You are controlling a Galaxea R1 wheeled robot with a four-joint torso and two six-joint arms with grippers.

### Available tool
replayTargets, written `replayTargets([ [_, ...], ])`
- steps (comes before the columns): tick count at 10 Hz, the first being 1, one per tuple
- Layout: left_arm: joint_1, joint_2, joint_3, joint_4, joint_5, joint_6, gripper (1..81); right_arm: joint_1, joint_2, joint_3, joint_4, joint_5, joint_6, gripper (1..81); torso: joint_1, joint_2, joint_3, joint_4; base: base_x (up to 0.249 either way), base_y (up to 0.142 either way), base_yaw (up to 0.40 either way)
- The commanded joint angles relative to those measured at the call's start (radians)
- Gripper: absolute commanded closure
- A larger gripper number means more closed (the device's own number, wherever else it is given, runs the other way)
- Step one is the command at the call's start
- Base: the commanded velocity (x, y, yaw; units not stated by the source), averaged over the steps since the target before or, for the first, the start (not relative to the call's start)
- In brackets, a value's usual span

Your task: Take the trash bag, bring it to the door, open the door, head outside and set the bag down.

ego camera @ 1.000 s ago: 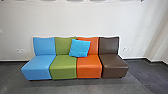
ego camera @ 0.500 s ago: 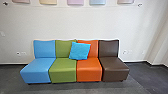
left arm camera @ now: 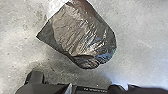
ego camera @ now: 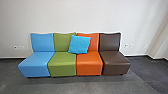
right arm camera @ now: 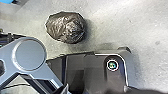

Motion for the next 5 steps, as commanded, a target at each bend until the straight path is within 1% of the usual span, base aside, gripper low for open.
replayTargets([
  [1,-0.093,-0.021,0.004,-0.014,0.069,0.002,1.0,0.146,-0.101,0.036,0.023,-0.052,-0.001,1.0,0.063,-0.098,0.002,0.0,0.0,0.0,0.0],
  [2,-0.093,-0.021,0.004,-0.014,0.069,0.002,1.0,0.205,-0.123,0.054,0.036,-0.066,-0.001,1.0,0.079,-0.121,-0.006,0.0,0.0,0.0,0.0],
  [3,-0.093,-0.023,0.004,-0.014,0.069,0.002,1.0,0.273,-0.149,0.076,0.058,-0.106,-0.001,1.0,0.097,-0.151,-0.015,0.0,0.0,0.0,0.0],
  [4,-0.093,-0.023,0.004,-0.018,0.069,0.002,1.0,0.346,-0.167,0.077,0.087,-0.193,0.0,1.0,0.118,-0.184,-0.018,0.0,0.0,0.0,0.0],
  [5,-0.093,-0.021,0.006,-0.018,0.069,0.002,1.0,0.409,-0.169,0.076,0.119,-0.251,-0.001,1.0,0.141,-0.22,-0.019,0.0,0.0,0.0,0.0],
])
